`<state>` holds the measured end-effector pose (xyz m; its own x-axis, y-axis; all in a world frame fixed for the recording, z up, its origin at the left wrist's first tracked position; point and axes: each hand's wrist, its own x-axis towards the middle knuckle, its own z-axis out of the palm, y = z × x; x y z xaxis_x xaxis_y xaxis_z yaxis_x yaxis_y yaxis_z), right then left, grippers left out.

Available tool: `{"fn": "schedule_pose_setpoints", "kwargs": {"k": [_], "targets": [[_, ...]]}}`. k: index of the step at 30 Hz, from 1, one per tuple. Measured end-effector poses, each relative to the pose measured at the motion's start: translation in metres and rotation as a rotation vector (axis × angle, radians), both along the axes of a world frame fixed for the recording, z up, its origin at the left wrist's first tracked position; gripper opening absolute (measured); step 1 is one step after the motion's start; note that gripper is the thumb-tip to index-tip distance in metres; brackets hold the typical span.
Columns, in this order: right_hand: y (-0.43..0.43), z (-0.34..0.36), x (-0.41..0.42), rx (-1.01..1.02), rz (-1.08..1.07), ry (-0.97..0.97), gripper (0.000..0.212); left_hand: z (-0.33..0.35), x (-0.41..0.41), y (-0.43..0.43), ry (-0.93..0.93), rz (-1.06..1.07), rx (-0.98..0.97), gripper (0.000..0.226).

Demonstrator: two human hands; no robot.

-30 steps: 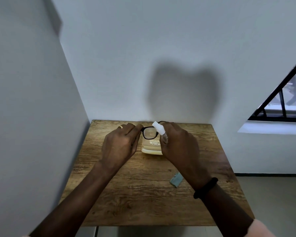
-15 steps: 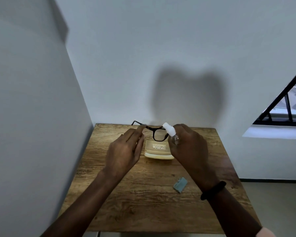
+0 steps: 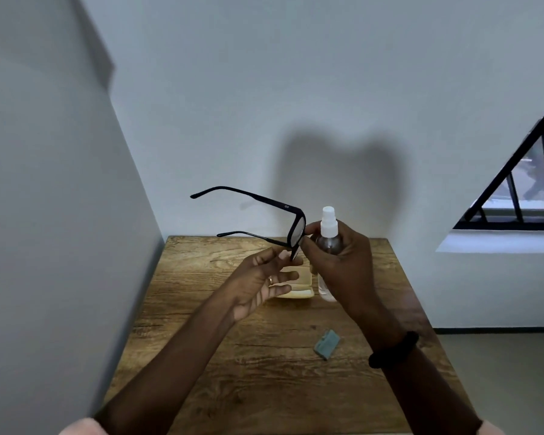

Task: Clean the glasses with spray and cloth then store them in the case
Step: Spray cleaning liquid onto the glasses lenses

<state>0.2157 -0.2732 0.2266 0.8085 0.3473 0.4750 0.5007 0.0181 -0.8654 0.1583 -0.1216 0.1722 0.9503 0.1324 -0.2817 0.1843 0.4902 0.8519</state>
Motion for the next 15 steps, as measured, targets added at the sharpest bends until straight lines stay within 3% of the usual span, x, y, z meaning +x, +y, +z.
{"fn": "schedule_pose_setpoints", "kwargs": {"k": [4, 7, 10, 14, 15], "targets": [[-0.002, -0.001, 0.000, 0.027, 0.042, 0.047, 0.008, 0.005, 0.005, -0.009, -0.069, 0.029, -0.091, 0.017], [-0.003, -0.001, 0.001, 0.028, 0.039, 0.062, 0.008, 0.000, 0.007, -0.011, -0.086, 0.092, -0.065, 0.037], [-0.003, -0.004, 0.001, 0.021, 0.011, 0.055, 0.010, -0.004, 0.007, -0.010, -0.103, 0.170, -0.031, 0.036], [-0.001, -0.010, -0.005, -0.090, -0.032, -0.048, 0.014, -0.005, 0.008, -0.005, -0.149, 0.290, -0.008, 0.014], [-0.001, -0.013, -0.006, -0.097, -0.045, -0.044, 0.015, -0.005, 0.007, -0.004, -0.165, 0.320, 0.001, 0.017]]}}
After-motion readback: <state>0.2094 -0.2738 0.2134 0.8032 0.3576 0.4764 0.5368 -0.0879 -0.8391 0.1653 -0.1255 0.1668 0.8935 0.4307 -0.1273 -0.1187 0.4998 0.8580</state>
